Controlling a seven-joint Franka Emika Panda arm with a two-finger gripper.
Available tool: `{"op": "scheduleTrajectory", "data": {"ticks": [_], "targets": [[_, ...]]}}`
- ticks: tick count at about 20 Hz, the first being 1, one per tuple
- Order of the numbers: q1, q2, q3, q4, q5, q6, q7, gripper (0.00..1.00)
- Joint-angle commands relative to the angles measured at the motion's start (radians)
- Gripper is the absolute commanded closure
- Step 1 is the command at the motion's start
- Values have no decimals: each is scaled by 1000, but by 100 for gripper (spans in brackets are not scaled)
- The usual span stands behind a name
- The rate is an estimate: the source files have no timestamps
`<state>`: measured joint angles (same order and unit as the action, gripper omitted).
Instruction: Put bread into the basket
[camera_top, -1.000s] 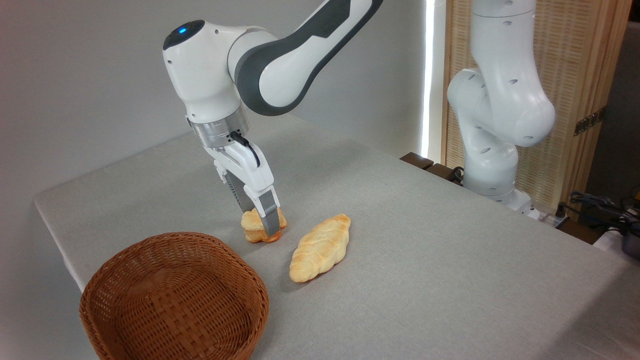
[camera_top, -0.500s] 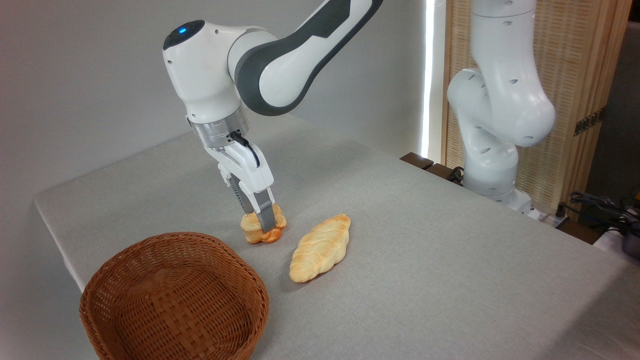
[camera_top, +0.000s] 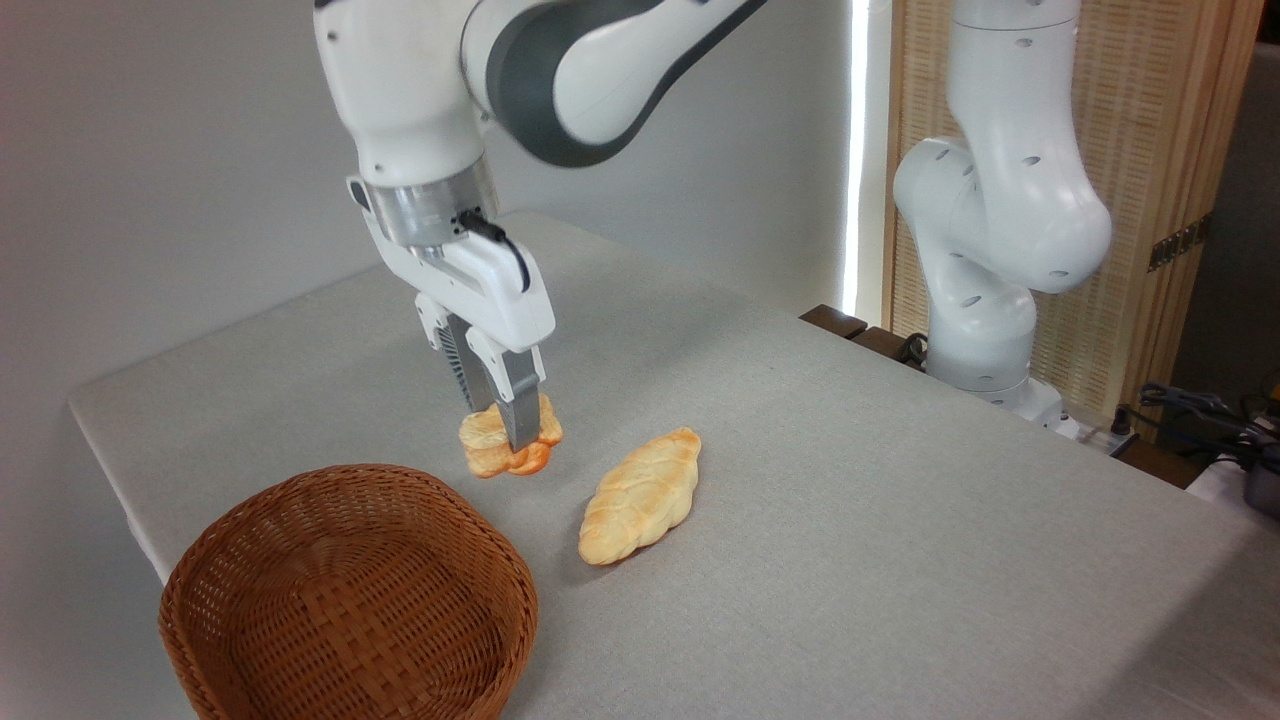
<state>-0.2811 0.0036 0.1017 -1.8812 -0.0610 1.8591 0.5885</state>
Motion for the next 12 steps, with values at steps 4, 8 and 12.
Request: {"op": "scheduleTrajectory", "data": {"ticks": [4, 8, 12], "targets": [[-1, 16, 52, 48, -46, 254, 28, 40], [-1, 55, 52, 45, -19, 394, 28, 0], [-1, 56, 52, 44, -17, 391, 25, 0]]}}
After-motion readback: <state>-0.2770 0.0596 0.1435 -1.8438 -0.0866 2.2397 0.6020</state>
